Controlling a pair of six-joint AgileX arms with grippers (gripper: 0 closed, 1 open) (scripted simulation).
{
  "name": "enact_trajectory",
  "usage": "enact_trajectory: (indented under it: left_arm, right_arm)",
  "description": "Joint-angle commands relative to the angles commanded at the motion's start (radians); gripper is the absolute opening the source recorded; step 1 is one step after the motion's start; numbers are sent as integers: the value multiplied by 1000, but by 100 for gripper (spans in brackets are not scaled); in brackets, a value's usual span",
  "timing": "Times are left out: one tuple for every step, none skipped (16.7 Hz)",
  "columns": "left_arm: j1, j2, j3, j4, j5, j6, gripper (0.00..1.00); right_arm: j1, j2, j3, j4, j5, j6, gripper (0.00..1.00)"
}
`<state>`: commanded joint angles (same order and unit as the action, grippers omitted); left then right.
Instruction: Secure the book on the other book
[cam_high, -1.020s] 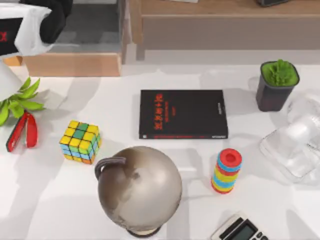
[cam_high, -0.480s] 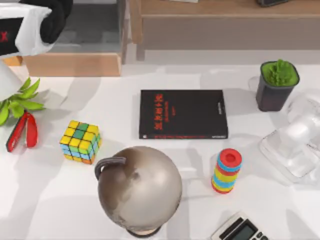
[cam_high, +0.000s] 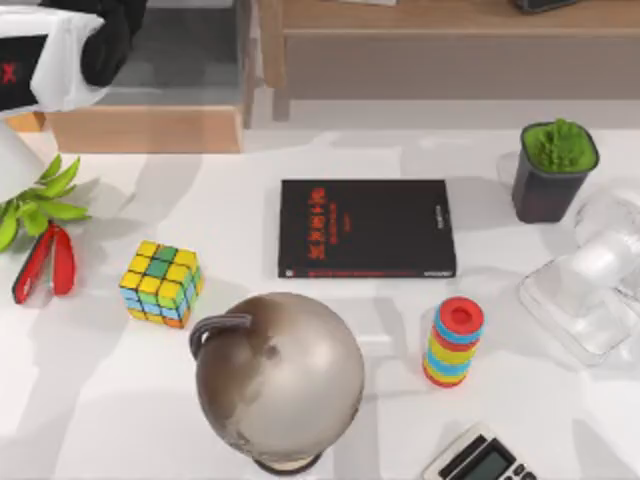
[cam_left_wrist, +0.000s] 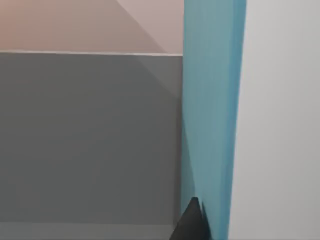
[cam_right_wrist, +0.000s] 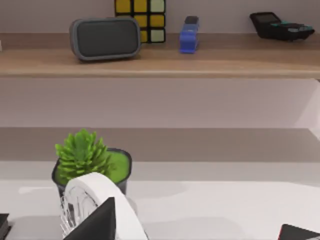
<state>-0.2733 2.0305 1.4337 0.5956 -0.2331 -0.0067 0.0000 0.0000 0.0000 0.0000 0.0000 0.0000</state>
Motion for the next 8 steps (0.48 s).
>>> enact_trajectory:
  left_arm:
    - [0,0,0,0,0,0,0]
    - [0,0,0,0,0,0,0]
    - [0,0,0,0,0,0,0]
    - [0,0,0,0,0,0,0]
    - [0,0,0,0,0,0,0]
    - [0,0,0,0,0,0,0]
    - [0,0,0,0,0,0,0]
    - [0,0,0,0,0,0,0]
  right_arm:
    - [0,0,0,0,0,0,100]
    - [0,0,0,0,0,0,100]
    - [0,0,0,0,0,0,100]
    - [0,0,0,0,0,0,100]
    - [0,0,0,0,0,0,100]
    - [0,0,0,0,0,0,100]
    - [0,0,0,0,0,0,100]
    - [0,0,0,0,0,0,100]
